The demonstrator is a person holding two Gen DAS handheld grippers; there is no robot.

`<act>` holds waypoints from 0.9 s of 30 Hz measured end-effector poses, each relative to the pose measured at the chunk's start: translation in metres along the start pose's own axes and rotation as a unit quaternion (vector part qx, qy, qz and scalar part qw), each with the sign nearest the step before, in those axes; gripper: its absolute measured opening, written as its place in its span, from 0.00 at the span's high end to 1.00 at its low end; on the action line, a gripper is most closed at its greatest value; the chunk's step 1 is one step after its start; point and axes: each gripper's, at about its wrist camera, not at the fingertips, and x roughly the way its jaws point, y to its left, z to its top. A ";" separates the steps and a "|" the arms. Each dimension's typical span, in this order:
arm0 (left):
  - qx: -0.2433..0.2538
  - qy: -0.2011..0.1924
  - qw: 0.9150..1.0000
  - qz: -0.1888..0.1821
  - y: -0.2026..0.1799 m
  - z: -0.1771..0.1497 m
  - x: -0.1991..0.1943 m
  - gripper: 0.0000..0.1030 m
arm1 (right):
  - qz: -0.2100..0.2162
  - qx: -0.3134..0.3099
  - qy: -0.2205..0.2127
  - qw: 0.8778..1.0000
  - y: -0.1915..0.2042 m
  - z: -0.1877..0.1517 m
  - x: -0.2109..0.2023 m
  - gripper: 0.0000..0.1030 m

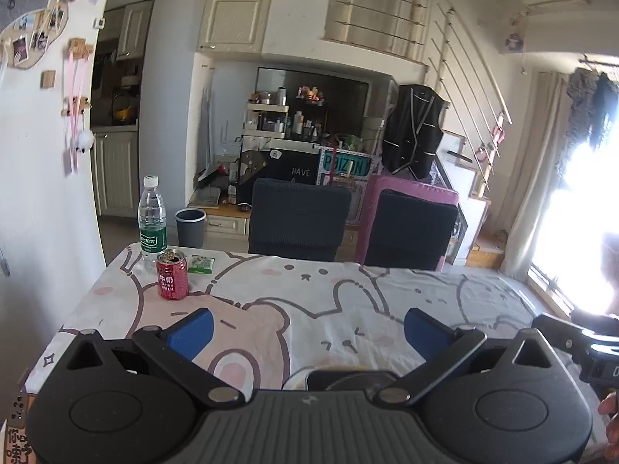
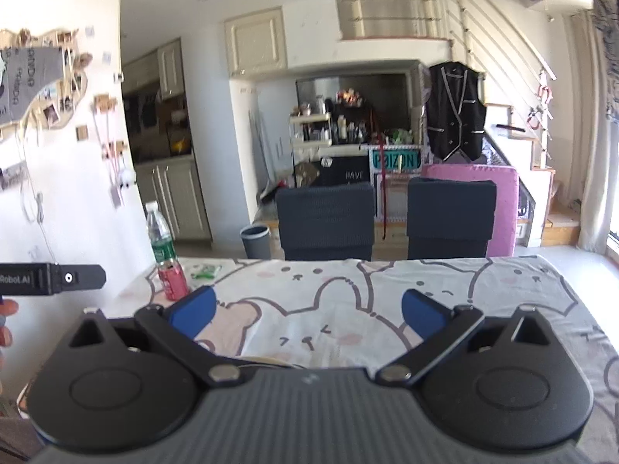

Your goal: Organize plates and bowls

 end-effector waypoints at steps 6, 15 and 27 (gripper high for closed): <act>0.016 0.002 1.000 0.009 -0.004 -0.028 -0.019 0.00 | -0.016 -0.010 -0.016 1.000 0.008 -0.025 -0.021 0.00; 0.043 0.015 0.998 0.038 -0.005 -0.067 -0.035 0.00 | -0.041 -0.014 0.001 0.999 0.021 -0.069 -0.039 0.00; 0.055 0.061 0.995 0.056 -0.002 -0.117 -0.041 0.00 | -0.058 -0.039 0.026 0.997 0.033 -0.111 -0.051 0.00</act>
